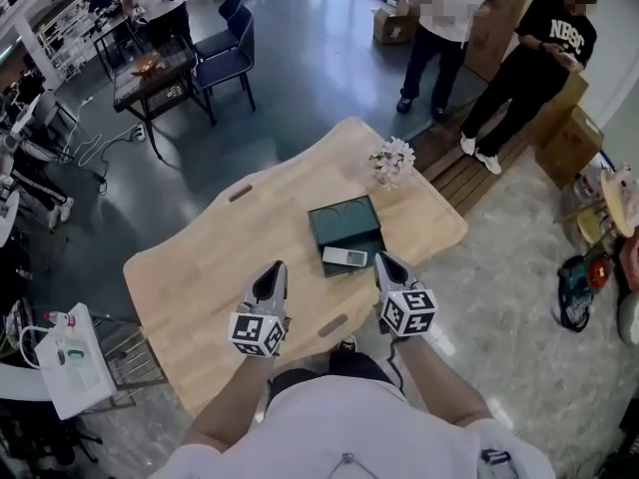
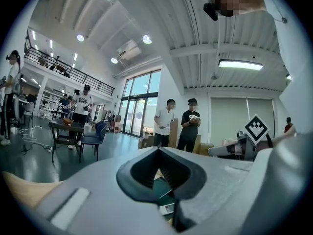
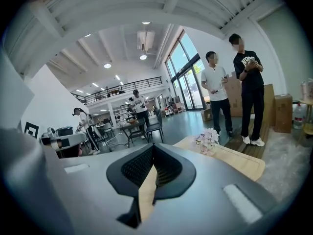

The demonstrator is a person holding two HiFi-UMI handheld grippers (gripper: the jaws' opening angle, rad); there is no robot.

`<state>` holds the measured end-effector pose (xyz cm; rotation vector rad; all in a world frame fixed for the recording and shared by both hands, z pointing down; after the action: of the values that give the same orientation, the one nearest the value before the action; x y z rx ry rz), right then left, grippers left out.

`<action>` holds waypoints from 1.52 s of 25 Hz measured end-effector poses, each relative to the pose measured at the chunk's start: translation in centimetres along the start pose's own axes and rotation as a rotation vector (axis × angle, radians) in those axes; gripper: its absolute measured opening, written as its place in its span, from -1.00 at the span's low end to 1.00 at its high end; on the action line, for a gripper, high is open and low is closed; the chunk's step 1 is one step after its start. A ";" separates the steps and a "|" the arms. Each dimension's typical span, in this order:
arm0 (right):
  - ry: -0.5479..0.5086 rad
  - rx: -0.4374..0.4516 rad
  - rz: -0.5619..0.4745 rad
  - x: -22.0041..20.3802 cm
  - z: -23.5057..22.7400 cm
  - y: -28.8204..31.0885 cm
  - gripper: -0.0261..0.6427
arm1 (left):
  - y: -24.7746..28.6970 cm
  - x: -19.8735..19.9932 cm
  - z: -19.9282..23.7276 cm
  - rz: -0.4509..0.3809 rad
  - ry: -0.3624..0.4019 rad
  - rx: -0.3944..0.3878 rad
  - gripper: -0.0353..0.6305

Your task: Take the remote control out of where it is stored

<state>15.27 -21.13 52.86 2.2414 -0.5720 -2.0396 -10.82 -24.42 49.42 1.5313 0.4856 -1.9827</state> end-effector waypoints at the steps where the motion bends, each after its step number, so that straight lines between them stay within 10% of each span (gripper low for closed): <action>1: 0.007 0.004 0.002 0.2 -0.6 0.8 -0.84 | 0.9 0.0 -0.1 0.008 0.007 0.001 -0.89; 10: 0.082 -0.005 0.050 -1.0 -3.2 4.5 -0.84 | 8.0 -2.2 -0.2 0.166 0.110 -0.101 -0.89; 19: 0.156 -0.119 0.103 -4.7 -6.4 4.0 -0.84 | 18.6 -12.6 -2.1 0.556 0.615 -0.487 -0.88; 26: 0.240 -0.201 0.155 -9.5 -6.9 1.4 -0.84 | 22.6 -25.1 -2.9 0.965 0.912 -0.766 -0.50; 38: 0.347 -0.289 0.206 -15.4 -8.4 -1.8 -0.84 | 24.9 -36.4 -0.4 1.362 1.244 -0.854 -0.22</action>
<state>22.96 -16.44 68.04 2.1846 -0.4244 -1.4842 11.65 -35.10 85.77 1.5423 0.4155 0.3088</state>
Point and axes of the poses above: the fingertips, and each gripper's own axes: y forward along the fingers, z to its left, x out of its top, the point moved 5 cm from there along -y, backward along the fingers, and after that the axes turned 9 degrees about -y, right-handed, at the moved point
